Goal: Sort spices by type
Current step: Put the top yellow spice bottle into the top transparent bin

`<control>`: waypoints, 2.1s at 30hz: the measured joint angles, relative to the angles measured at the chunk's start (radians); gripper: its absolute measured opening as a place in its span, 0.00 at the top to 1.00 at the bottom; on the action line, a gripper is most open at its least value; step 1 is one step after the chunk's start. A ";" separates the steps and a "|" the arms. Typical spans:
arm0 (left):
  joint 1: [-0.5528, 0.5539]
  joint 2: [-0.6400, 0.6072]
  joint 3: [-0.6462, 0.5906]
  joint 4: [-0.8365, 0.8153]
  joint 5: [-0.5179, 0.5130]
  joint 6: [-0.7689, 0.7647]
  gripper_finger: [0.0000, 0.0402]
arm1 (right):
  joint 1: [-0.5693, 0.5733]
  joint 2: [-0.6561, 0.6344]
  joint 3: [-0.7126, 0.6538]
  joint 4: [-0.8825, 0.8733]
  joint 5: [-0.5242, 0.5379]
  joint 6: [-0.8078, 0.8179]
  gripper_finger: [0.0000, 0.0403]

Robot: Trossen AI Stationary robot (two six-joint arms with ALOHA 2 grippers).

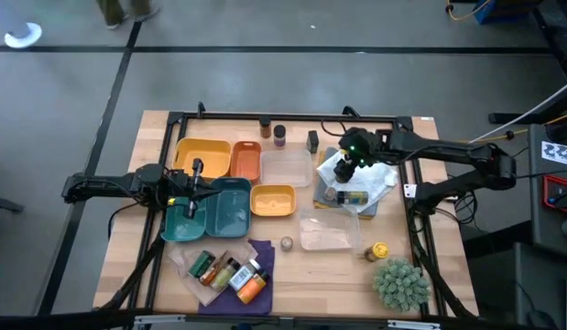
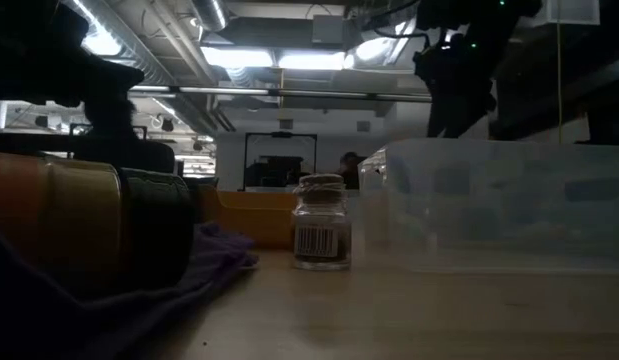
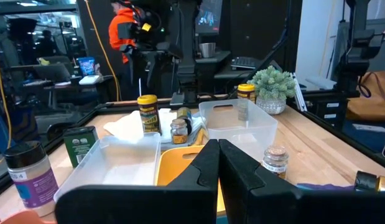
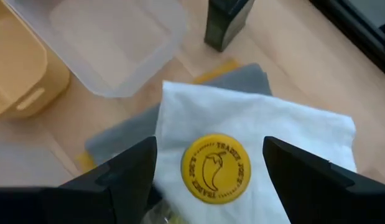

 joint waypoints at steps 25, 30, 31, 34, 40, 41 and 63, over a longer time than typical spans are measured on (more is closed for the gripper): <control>0.000 0.000 0.000 0.000 0.000 0.001 1.00 | 0.000 0.161 0.029 -0.091 0.020 -0.008 0.27; 0.000 0.000 0.000 0.000 0.000 0.001 1.00 | 0.000 0.161 0.029 -0.091 0.020 -0.008 0.27; 0.000 0.000 0.000 0.000 0.000 0.001 1.00 | 0.000 0.161 0.029 -0.091 0.020 -0.008 0.27; 0.000 0.000 0.000 0.000 0.000 0.001 1.00 | 0.000 0.161 0.029 -0.091 0.020 -0.008 0.27; 0.000 0.000 0.000 0.000 0.000 0.000 1.00 | 0.000 0.160 0.029 -0.091 0.020 -0.009 0.27; 0.000 0.000 0.000 0.000 0.000 0.000 1.00 | 0.000 0.160 0.029 -0.091 0.020 -0.009 0.27; 0.000 0.000 0.000 0.000 0.000 0.000 1.00 | 0.001 0.161 0.108 -0.266 0.004 0.088 0.27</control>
